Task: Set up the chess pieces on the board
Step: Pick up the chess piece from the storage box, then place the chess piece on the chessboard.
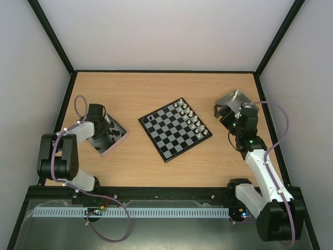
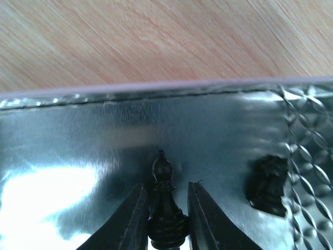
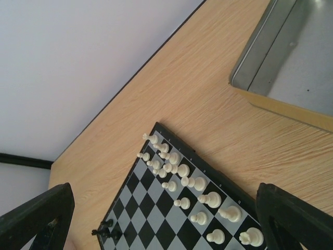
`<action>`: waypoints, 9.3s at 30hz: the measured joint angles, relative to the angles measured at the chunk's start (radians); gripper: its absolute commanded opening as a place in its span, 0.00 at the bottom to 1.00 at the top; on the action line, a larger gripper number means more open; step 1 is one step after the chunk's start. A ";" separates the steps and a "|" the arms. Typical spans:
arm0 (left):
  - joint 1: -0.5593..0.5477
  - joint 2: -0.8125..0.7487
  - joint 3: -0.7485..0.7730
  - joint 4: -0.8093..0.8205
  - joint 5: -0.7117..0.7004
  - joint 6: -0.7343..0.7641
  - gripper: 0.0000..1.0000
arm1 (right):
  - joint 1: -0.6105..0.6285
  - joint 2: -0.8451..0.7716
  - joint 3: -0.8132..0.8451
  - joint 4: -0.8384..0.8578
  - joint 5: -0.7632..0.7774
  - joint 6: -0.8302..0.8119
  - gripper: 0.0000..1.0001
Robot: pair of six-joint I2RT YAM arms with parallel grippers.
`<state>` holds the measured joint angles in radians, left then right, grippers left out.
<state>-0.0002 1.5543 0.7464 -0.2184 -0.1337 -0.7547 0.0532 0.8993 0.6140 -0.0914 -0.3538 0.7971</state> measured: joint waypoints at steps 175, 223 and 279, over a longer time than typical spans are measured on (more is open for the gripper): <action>-0.292 -0.607 -0.061 0.056 0.344 0.198 0.18 | 0.765 1.244 1.067 -0.600 0.334 -0.327 0.24; -0.328 -0.560 -0.063 0.121 0.531 0.216 0.17 | 0.741 0.898 0.858 -0.470 0.219 -0.298 0.50; -0.490 -0.328 0.320 0.175 1.199 0.581 0.28 | 0.487 0.286 0.331 0.321 -0.753 0.126 0.02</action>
<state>-0.4904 1.2259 1.0668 -0.0433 1.0657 -0.1741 0.5404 1.1858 0.9447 0.2295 -1.1069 0.9234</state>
